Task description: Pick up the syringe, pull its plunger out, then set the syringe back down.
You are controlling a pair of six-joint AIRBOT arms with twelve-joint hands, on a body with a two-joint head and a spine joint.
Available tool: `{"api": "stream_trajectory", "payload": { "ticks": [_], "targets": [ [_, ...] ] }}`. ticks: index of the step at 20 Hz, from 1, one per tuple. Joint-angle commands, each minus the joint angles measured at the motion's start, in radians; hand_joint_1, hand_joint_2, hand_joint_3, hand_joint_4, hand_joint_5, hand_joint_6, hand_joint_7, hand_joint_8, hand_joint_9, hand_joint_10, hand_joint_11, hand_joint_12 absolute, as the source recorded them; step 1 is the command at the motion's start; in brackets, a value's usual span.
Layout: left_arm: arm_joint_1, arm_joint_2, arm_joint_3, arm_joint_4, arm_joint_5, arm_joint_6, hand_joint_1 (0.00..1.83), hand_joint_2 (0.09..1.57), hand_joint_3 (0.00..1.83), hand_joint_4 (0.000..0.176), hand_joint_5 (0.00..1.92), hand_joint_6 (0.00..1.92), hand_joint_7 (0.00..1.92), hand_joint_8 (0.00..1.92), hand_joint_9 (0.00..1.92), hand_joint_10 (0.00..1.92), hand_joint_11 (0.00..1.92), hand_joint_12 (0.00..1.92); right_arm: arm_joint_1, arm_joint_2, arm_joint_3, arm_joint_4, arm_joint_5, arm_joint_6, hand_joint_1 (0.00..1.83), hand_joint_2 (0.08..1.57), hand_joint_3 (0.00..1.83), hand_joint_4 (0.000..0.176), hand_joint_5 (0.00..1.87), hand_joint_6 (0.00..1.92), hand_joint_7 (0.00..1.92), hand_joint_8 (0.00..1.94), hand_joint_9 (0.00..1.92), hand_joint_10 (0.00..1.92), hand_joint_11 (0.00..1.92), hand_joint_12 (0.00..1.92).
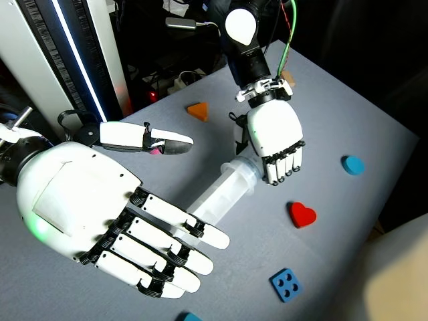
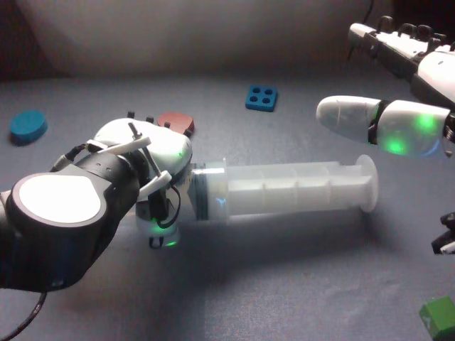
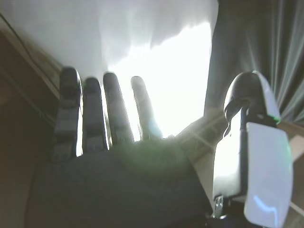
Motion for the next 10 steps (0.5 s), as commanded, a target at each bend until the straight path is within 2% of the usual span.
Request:
{"api": "stream_trajectory", "payload": {
  "ticks": [1,4,7,8,9,10],
  "targets": [
    [0.001,-0.002,0.006,0.088,0.039,-0.007,1.48,1.18,0.00,0.000,0.74,1.18,0.74,1.29,0.78,1.29,0.77,1.66,0.003,-0.004,-0.002,-0.062,-0.093,0.002,0.07,0.96,0.00,0.084,0.00,0.00,0.04,0.00,0.00,0.00,0.00,0.47],
    [0.017,-0.004,0.007,0.098,0.037,-0.025,1.47,1.19,0.00,0.000,0.74,1.24,0.71,1.25,0.74,1.36,0.79,1.66,0.001,-0.011,-0.002,-0.062,-0.103,-0.006,0.07,0.96,0.00,0.083,0.00,0.00,0.04,0.00,0.00,0.00,0.00,0.47],
    [0.024,-0.006,0.008,0.104,0.035,-0.025,1.47,1.20,0.00,0.000,0.69,1.28,0.75,1.22,0.67,1.43,0.79,1.66,-0.003,-0.016,-0.002,-0.062,-0.109,-0.007,0.07,0.96,0.00,0.083,0.00,0.00,0.04,0.00,0.00,0.00,0.00,0.47],
    [0.024,-0.006,0.008,0.108,0.033,-0.025,1.36,1.23,0.00,0.000,0.70,1.35,0.76,1.26,0.68,1.53,0.67,1.47,-0.003,-0.017,-0.002,-0.062,-0.114,-0.008,0.07,0.96,0.00,0.083,0.00,0.00,0.04,0.00,0.00,0.00,0.00,0.47],
    [0.022,-0.008,0.009,0.110,0.032,-0.025,1.18,1.25,0.00,0.000,0.66,1.41,0.77,1.35,0.60,1.08,0.62,1.37,-0.003,-0.019,-0.002,-0.062,-0.118,-0.008,0.08,0.96,0.00,0.083,0.00,0.00,0.04,0.00,0.00,0.00,0.00,0.46],
    [0.020,-0.009,0.009,0.110,0.029,-0.025,1.03,1.22,0.00,0.000,0.58,0.80,0.66,0.83,0.59,0.84,0.57,1.32,-0.002,-0.020,-0.002,-0.062,-0.120,-0.009,0.09,0.96,0.00,0.083,0.00,0.00,0.03,0.00,0.00,0.00,0.00,0.46]
  ]
}}
